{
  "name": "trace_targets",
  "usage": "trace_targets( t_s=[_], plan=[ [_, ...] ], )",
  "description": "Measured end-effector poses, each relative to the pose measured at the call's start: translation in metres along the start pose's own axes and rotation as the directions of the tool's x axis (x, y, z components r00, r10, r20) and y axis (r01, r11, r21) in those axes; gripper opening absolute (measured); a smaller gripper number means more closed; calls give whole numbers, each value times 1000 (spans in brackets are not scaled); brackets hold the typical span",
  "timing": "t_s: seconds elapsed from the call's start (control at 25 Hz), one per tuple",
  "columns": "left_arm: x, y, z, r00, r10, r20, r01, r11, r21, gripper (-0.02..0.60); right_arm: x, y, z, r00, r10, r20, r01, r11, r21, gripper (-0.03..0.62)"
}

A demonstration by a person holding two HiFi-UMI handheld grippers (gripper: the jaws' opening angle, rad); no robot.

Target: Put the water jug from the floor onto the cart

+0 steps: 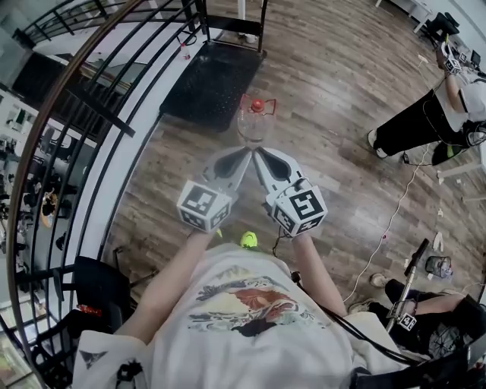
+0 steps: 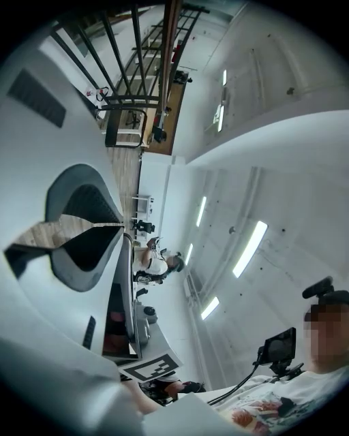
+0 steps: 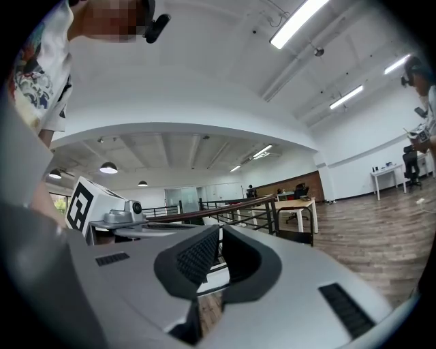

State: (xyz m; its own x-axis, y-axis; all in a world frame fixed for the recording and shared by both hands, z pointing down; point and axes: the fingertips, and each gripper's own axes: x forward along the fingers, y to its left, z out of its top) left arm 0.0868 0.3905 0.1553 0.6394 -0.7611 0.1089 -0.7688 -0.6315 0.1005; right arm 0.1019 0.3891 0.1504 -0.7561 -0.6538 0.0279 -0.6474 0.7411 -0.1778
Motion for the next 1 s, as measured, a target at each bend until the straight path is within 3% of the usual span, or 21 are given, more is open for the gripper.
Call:
trace_targets(
  t_s=[0.52,1.0],
  plan=[
    [7,-37,-7,1000,10,-16,-9,1000,6,23,-32,-15,-8,1000,-15,8,15,999,52,21],
    [15,-22,-12,999,39,-18,-39,999,16,23,-18,-21,-12,1000,1,-24,0,999,37,21]
  ],
)
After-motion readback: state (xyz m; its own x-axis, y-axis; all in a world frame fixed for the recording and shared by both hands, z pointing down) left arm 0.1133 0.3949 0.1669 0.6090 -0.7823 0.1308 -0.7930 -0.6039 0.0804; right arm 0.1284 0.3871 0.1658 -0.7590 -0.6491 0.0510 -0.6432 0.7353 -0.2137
